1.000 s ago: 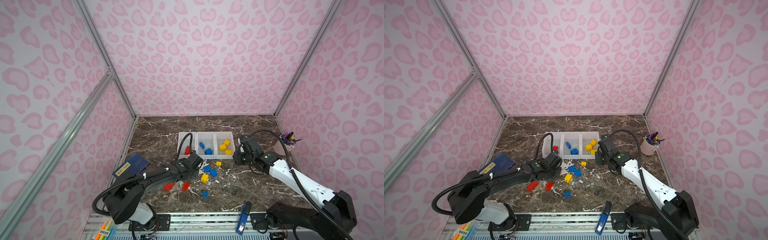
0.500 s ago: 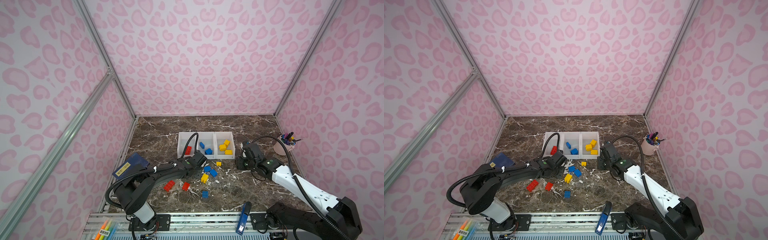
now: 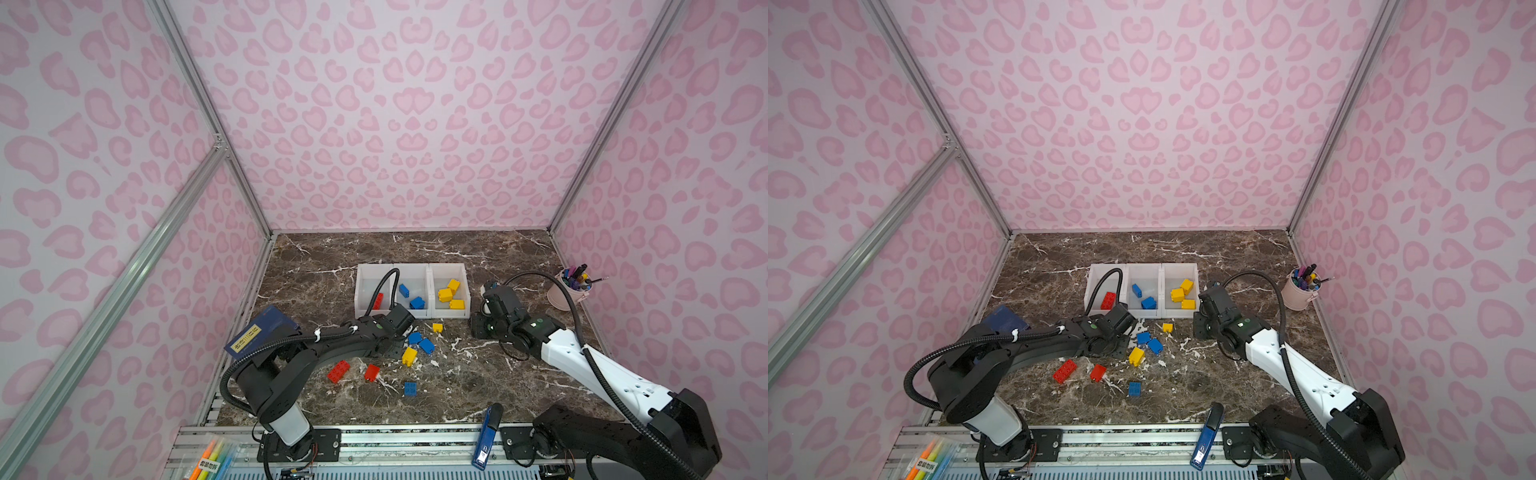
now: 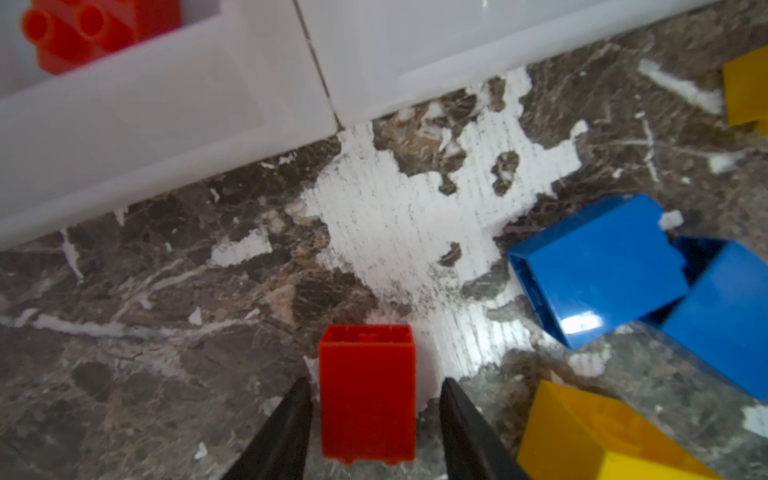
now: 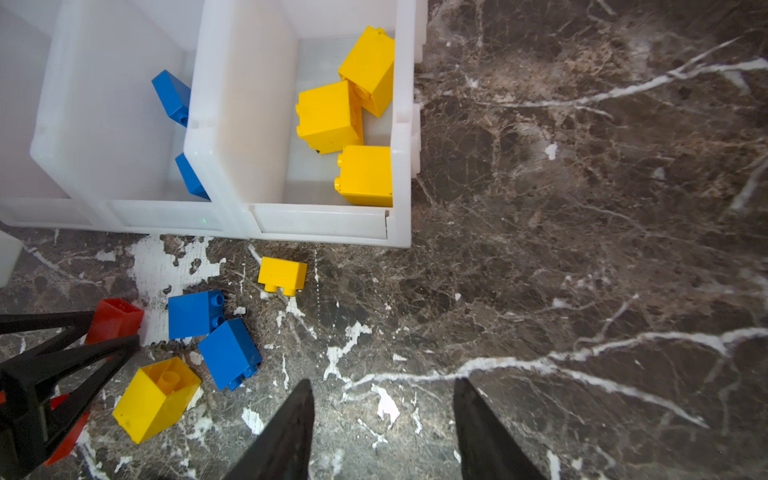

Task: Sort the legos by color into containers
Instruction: 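Lower the left gripper around the red brick and close it, then lift the red brick with the left gripper and carry it over the nearest compartment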

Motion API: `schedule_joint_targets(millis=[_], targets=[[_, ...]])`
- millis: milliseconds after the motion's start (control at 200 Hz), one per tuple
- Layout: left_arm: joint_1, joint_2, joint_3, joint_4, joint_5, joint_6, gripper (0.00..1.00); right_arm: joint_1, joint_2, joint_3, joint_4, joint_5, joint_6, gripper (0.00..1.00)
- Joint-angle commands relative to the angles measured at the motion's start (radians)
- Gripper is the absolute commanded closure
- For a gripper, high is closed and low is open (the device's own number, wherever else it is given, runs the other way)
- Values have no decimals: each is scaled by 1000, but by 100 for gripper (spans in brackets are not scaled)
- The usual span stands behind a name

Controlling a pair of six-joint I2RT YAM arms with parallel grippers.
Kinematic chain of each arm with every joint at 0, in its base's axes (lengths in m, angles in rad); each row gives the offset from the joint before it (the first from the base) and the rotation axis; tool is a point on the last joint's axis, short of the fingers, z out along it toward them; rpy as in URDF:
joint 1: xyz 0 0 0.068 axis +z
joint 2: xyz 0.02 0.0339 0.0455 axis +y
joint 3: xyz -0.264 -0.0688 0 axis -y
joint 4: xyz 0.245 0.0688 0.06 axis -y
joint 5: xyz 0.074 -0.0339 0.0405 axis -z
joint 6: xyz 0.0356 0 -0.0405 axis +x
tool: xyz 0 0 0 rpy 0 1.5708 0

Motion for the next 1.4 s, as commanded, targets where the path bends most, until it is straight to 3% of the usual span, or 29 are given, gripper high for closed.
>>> schedule_joint_targets(millis=[0,415,500,735,1020,1180,1395], targets=[[2,11,11,25,-8,6,49,2,9,9,8,-7,9,46],[1,22,6,39,-2,13,63,2,9,5,10,-5,16,48],[1,19,1,41,-1,14,70,2,6,3,8,-5,17,48],[2,1,3,34,-1,13,70,2,-2,1,8,1,21,48],[4,-119,49,-17,-42,28,69,2,-20,-9,2,12,23,48],[49,-147,120,-42,-55,75,68,3,-15,-11,6,4,25,48],[202,-145,169,-7,-2,126,67,5,-34,-13,-4,11,25,48]])
